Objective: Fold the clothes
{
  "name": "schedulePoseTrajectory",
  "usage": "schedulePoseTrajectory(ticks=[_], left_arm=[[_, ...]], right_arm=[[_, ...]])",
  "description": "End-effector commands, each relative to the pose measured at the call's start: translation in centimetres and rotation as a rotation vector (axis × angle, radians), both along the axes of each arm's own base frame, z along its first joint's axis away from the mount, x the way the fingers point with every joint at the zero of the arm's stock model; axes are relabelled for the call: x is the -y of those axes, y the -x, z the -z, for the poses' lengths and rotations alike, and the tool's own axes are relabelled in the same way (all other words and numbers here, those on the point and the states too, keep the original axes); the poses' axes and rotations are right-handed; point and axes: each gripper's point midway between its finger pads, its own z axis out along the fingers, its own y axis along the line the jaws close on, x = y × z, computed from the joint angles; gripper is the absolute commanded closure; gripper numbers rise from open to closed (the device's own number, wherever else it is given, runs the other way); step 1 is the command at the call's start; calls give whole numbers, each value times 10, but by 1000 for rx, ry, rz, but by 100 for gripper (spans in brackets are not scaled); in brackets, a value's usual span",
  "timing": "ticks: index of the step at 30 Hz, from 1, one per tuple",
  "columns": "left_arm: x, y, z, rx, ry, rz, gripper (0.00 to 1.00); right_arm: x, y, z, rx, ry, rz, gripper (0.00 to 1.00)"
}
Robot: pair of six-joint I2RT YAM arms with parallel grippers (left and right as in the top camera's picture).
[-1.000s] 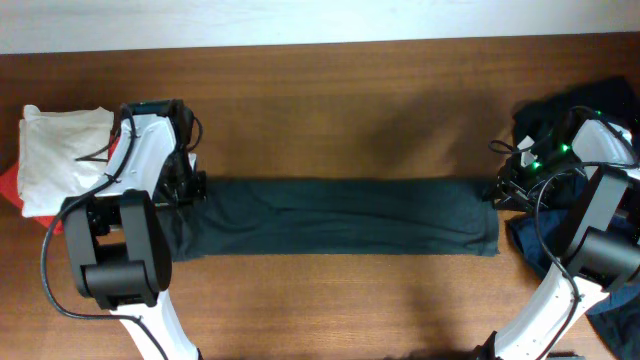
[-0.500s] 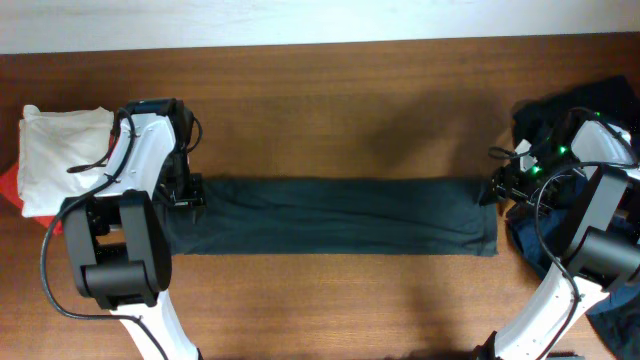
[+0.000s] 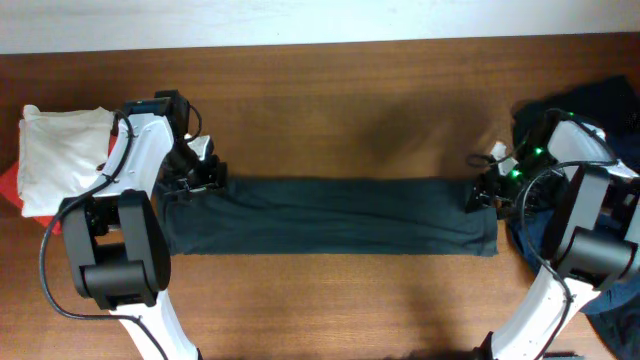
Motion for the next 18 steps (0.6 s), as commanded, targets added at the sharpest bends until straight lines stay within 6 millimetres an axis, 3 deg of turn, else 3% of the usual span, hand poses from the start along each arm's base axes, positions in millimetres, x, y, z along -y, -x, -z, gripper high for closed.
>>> schedulePoseTrajectory(ticks=[1, 2, 3, 4, 5, 7, 9, 14, 16, 18], left_arm=[[8, -8, -13, 58, 70, 24, 27], [8, -8, -13, 56, 70, 24, 28], [8, -7, -13, 55, 70, 24, 27], [8, -7, -13, 56, 70, 24, 27], [8, -7, -13, 56, 70, 24, 27], [8, -7, -13, 54, 70, 24, 27], [7, -5, -14, 48, 71, 27, 27], [-26, -4, -27, 78, 60, -54, 27], [-38, -6, -36, 104, 78, -115, 27], [-40, -7, -37, 110, 100, -132, 27]], right_arm=[[-17, 3, 11, 3, -4, -73, 37], [-21, 2, 11, 5, -3, -83, 51], [-22, 2, 11, 5, -4, -86, 57], [-23, 2, 11, 3, -4, -89, 80], [-23, 3, 10, 0, -5, -89, 94], [-18, 5, 11, -17, 23, -78, 96], [12, 9, 12, -81, 198, -14, 96], [44, -22, -39, -30, 293, 180, 96], [34, -34, -66, 10, 273, 168, 96], [11, -34, -74, 3, 262, 110, 96]])
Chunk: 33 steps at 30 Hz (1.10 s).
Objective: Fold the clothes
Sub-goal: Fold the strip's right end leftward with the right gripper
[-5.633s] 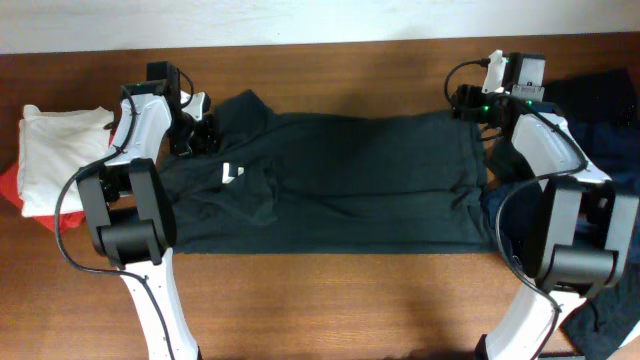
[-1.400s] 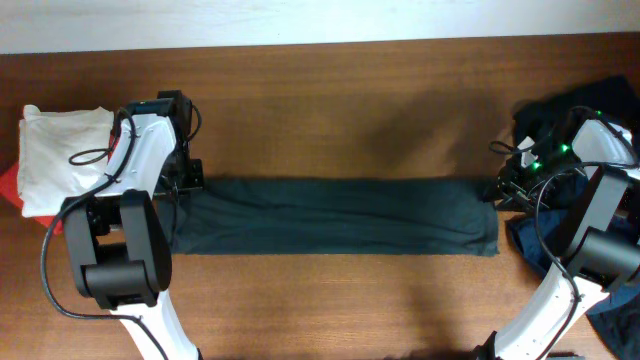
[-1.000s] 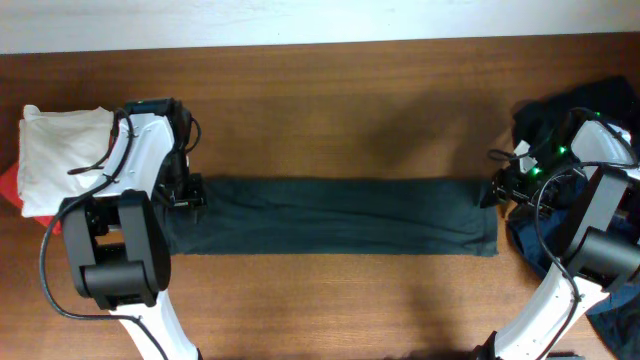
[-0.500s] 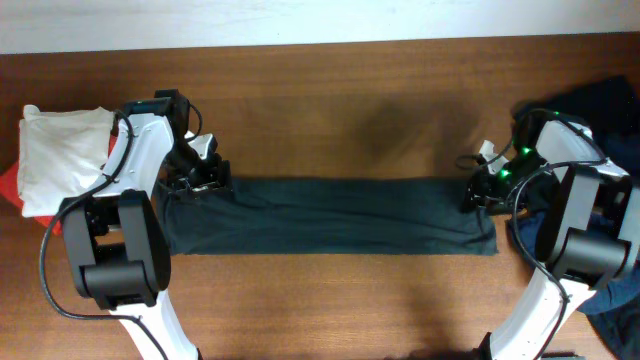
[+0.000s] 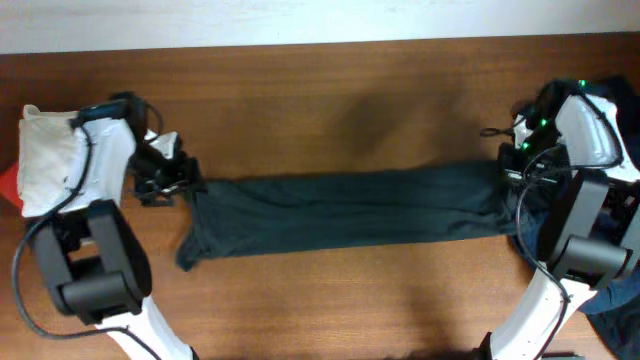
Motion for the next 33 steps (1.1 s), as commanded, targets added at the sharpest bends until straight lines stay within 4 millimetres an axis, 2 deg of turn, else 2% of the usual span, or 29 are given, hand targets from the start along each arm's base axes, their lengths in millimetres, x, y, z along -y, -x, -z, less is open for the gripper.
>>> schedulePoseTrajectory(ticks=[1, 3, 4, 8, 12, 17, 25, 26, 27, 29, 31, 33], left_arm=[[2, -6, -19, 64, 40, -15, 27], [4, -5, -19, 60, 41, -12, 27], [5, -6, -19, 60, 41, -10, 27], [5, -5, -19, 60, 40, -8, 27], [6, -5, -19, 60, 40, -5, 27], [6, -5, -19, 58, 37, -4, 27], [6, -5, -19, 56, 38, -4, 27], [6, -5, -19, 56, 38, -4, 27], [6, -5, -19, 56, 38, -4, 27], [6, -5, -19, 56, 38, -4, 27], [6, -5, -19, 57, 38, -4, 27], [6, -5, -19, 56, 38, -4, 27]], right_arm=[[-41, -8, -19, 16, 18, -71, 96], [-74, -13, -19, 18, 24, -116, 96], [-97, -15, -19, 26, 12, -156, 96], [-165, -14, -18, 45, -1, -258, 96], [-209, -11, -17, 71, 4, -319, 92], [-248, -3, -16, 87, 6, -343, 92], [-283, 1, -15, 132, -8, -386, 88], [-286, 1, -14, 137, -10, -392, 86], [-289, 1, -14, 144, -13, -400, 74], [-302, 1, -15, 157, -62, -414, 58], [-339, 11, -24, 189, -286, -604, 52], [-338, 10, -24, 193, -281, -609, 56]])
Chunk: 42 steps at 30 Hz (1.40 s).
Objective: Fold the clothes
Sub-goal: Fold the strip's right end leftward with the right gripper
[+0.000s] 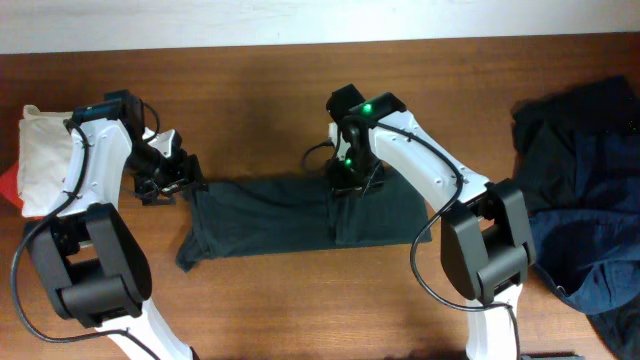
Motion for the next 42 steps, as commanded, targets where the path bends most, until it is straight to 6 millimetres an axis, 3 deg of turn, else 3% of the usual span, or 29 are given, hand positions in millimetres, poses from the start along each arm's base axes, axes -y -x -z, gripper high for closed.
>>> schedulePoseTrajectory(ticks=[1, 4, 8, 12, 15, 20, 21, 24, 26, 30, 31, 33, 36, 38, 39, 42], left_arm=[[3, -4, -10, 34, 5, 9, 27], [3, -3, -10, 31, 5, 9, 26], [1, 9, -5, 11, -5, 113, 20], [4, 25, 19, -8, 14, 198, 18], [5, 28, 47, 29, 9, 239, 16], [6, 31, 72, 60, 4, 236, 17], [9, 31, 74, 68, 18, 234, 23], [27, 32, 72, 89, 124, 218, 55], [34, 32, 69, 94, 160, 216, 58], [40, 33, 69, 88, 161, 233, 97], [39, 33, 69, 88, 159, 228, 100], [26, 28, 66, 91, 127, 204, 99], [-31, 20, 55, 44, -54, 54, 99], [-60, 12, 39, 49, -116, -26, 99], [-83, 5, 20, 62, -159, -80, 99], [-100, -6, -18, 94, -179, -118, 100]], right_arm=[[-11, 2, -16, 28, -80, -77, 57], [20, -4, -13, 13, 12, -3, 61], [87, -7, -24, -15, 169, 144, 62], [136, 3, -30, -117, 199, 253, 41], [145, 3, -30, -126, 200, 278, 39], [144, -1, -28, -111, 195, 280, 36], [144, -1, -28, -111, 195, 280, 36], [144, -3, -28, -103, 193, 280, 36], [144, -4, -28, -100, 191, 281, 36], [144, -3, -28, -101, 192, 281, 35], [144, -3, -28, -101, 192, 281, 36], [146, -4, -28, -96, 206, 279, 36], [155, -5, -27, -79, 250, 264, 35], [163, -7, -27, -69, 282, 268, 31], [168, -8, -27, -69, 281, 283, 31], [180, -11, -26, -71, 279, 318, 30]])
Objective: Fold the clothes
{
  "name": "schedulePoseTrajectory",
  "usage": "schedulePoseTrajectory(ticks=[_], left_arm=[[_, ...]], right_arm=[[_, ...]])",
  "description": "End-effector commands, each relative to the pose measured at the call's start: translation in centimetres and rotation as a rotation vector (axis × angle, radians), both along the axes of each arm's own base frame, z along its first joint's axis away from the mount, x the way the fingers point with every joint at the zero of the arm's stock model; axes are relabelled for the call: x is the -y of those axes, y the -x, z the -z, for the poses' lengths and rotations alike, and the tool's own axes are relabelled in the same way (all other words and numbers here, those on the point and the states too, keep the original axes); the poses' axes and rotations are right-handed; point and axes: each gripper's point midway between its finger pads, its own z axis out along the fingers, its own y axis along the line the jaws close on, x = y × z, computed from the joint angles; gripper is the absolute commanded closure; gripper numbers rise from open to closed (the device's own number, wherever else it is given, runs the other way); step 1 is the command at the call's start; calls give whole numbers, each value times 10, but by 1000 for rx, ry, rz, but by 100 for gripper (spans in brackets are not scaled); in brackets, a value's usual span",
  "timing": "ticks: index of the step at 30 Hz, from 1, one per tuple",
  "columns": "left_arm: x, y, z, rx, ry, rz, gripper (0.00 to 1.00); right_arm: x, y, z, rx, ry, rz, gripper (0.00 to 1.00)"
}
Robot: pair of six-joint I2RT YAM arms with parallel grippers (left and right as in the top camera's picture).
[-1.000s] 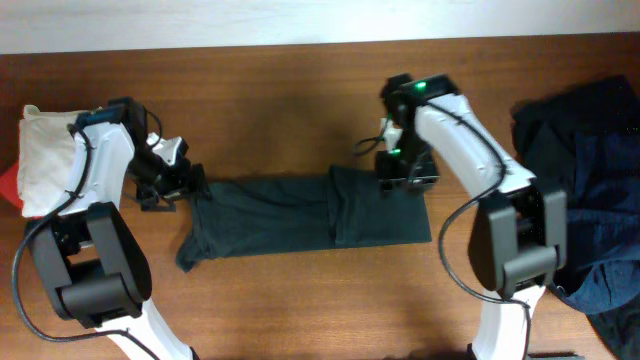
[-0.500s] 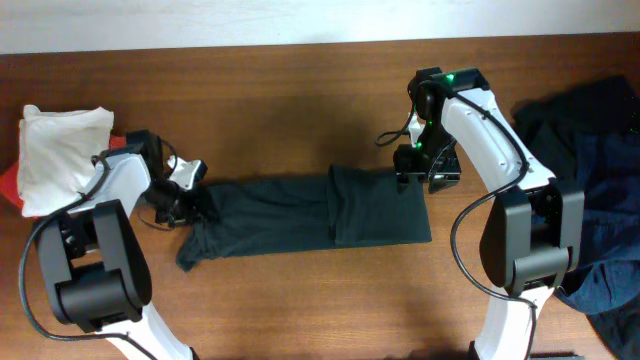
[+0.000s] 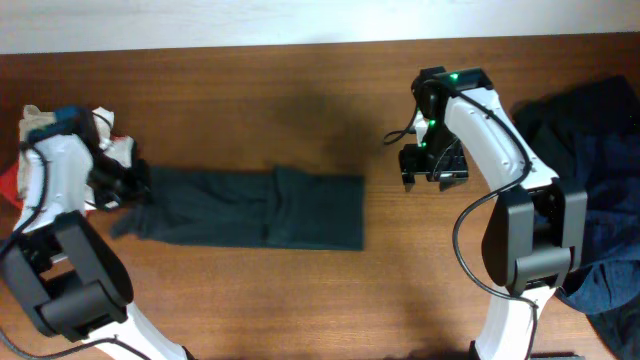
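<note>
A dark green garment [image 3: 250,207] lies across the table, its right part folded over onto itself; the folded edge shows near the middle. My left gripper [image 3: 122,186] is at the garment's left end and looks shut on the cloth there. My right gripper [image 3: 432,172] hangs to the right of the garment, apart from its right edge, jaws open and holding nothing.
A heap of dark blue clothes [image 3: 590,170] fills the right end of the wooden table [image 3: 300,100]. White folded clothes [image 3: 45,135] and something red [image 3: 8,185] lie at the far left, right behind my left gripper.
My right gripper was over the garment's middle holding the folded-over end; now it is off to the right, open. My left gripper and the whole garment have shifted left.
The garment first lay stretched full length between both grippers. Then both held its ends, a little farther back on the table. Later my right gripper had its end at the middle, halving the length. Now the halved garment lies farther left, held by the left gripper only.
</note>
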Motion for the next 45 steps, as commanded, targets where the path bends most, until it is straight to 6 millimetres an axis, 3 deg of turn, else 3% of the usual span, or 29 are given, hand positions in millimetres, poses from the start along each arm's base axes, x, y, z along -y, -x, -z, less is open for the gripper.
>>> schedulePoseTrajectory(ticks=[1, 3, 6, 10, 15, 19, 26, 33, 36, 38, 39, 42, 45], left_arm=[[-13, -10, -42, 14, -52, -57, 100], [11, -6, -58, -22, -15, -15, 99], [80, 4, -67, -89, 93, 117, 100], [163, 12, -68, -121, 82, 321, 100], [232, 16, -66, -76, 68, 480, 98], [267, 14, -65, -22, 67, 538, 97], [291, 5, -66, 51, 75, 563, 95], [318, 16, -59, 63, 79, 636, 90], [328, 23, -58, 61, 80, 669, 76], [335, 26, -58, 64, 82, 687, 50], [336, 27, -58, 65, 82, 690, 50], [329, 20, -63, 72, 81, 668, 50], [278, -13, -93, 143, 73, 540, 49]], right_arm=[[21, -5, -9, 34, 25, 38, 30], [25, -5, -9, 33, 25, 46, 30], [25, -5, -9, 33, 25, 47, 30], [25, -5, -9, 33, 25, 47, 29], [25, -5, -9, 32, 24, 45, 29], [25, -4, -10, 28, 19, 37, 29], [25, -3, -10, 25, 20, 37, 26], [25, -2, -10, 22, 20, 36, 25], [25, -2, -10, 21, 20, 37, 25], [25, -1, -10, 16, 20, 36, 25], [25, -1, -10, 15, 21, 36, 25], [25, -1, -10, 14, 21, 36, 24], [8, 0, -11, 14, -87, -36, 22]])
